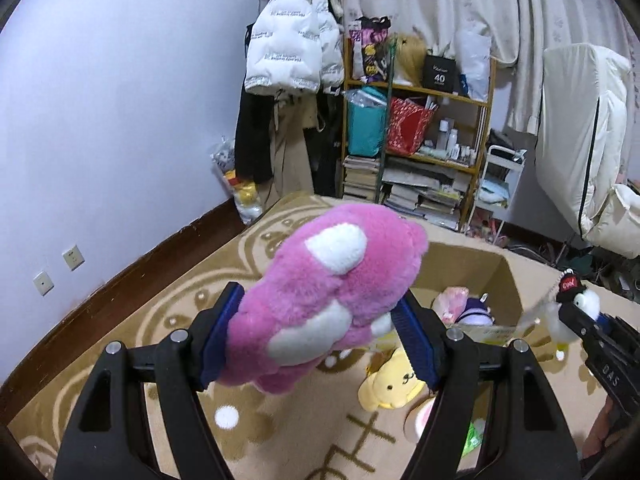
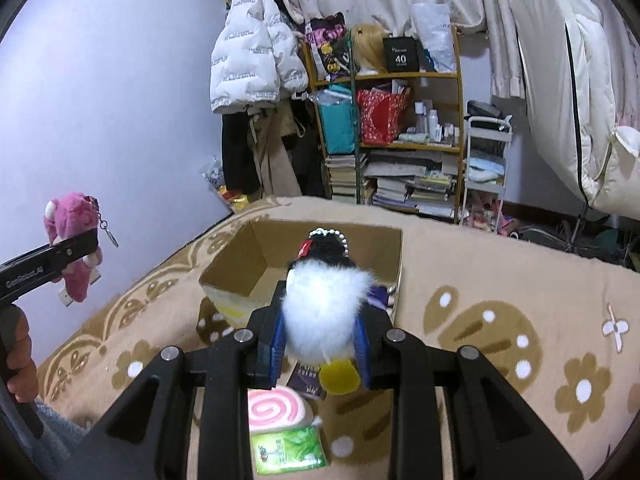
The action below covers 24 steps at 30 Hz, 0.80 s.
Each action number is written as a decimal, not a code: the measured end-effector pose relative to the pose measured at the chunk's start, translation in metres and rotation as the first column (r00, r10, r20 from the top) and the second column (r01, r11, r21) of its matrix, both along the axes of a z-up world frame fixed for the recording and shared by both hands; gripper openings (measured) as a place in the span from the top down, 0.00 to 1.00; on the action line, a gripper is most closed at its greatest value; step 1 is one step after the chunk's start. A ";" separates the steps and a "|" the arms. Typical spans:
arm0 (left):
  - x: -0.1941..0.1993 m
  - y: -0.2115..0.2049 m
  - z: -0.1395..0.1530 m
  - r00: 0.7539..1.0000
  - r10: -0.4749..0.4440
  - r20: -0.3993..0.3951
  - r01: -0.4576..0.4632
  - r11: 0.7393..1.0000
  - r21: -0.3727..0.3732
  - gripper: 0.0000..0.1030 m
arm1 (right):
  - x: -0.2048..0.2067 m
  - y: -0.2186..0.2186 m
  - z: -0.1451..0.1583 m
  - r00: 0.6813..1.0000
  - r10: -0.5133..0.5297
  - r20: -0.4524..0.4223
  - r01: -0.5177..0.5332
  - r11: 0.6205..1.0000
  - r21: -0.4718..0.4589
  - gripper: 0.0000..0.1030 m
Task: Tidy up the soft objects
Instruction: 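Lift pink bear and penguin plush over the box with both tools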
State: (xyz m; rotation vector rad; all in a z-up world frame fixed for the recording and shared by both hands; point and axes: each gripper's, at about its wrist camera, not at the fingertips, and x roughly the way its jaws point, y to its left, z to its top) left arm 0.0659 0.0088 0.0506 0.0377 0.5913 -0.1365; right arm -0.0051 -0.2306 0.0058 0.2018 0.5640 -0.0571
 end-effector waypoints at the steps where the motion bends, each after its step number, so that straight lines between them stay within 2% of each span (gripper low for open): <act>1: 0.002 -0.002 0.002 1.000 -0.004 0.012 0.004 1.000 0.007 0.29 | 0.001 -0.001 0.002 1.000 -0.001 0.006 0.001 1.000 0.000 0.71; 6: 0.013 -0.015 0.006 0.999 -0.022 0.049 0.021 1.000 0.008 0.28 | 0.016 -0.010 0.012 0.999 -0.016 0.038 0.016 1.000 -0.014 0.71; 12: 0.032 -0.037 0.010 0.995 -0.050 0.089 0.048 0.999 0.024 0.28 | 0.039 -0.016 0.022 0.998 -0.005 0.063 0.012 0.994 -0.106 0.71; 14: 0.039 -0.049 0.011 0.992 -0.073 0.105 0.066 0.996 0.063 0.28 | 0.046 -0.019 0.023 0.998 -0.007 0.065 0.014 0.994 -0.112 0.71; 18: 0.048 -0.069 0.006 0.988 -0.103 0.119 0.090 0.990 0.107 0.28 | 0.061 -0.025 0.019 0.998 -0.008 0.059 0.015 0.993 -0.114 0.71; 21: 0.053 -0.075 0.002 0.985 -0.073 0.157 0.054 0.991 0.125 0.28 | 0.068 -0.026 0.013 0.998 -0.010 0.056 0.017 0.992 -0.124 0.71; 24: 0.062 -0.081 -0.005 0.986 -0.088 0.139 0.071 0.989 0.126 0.28 | 0.072 -0.028 0.005 0.999 -0.008 0.051 0.015 0.992 -0.129 0.71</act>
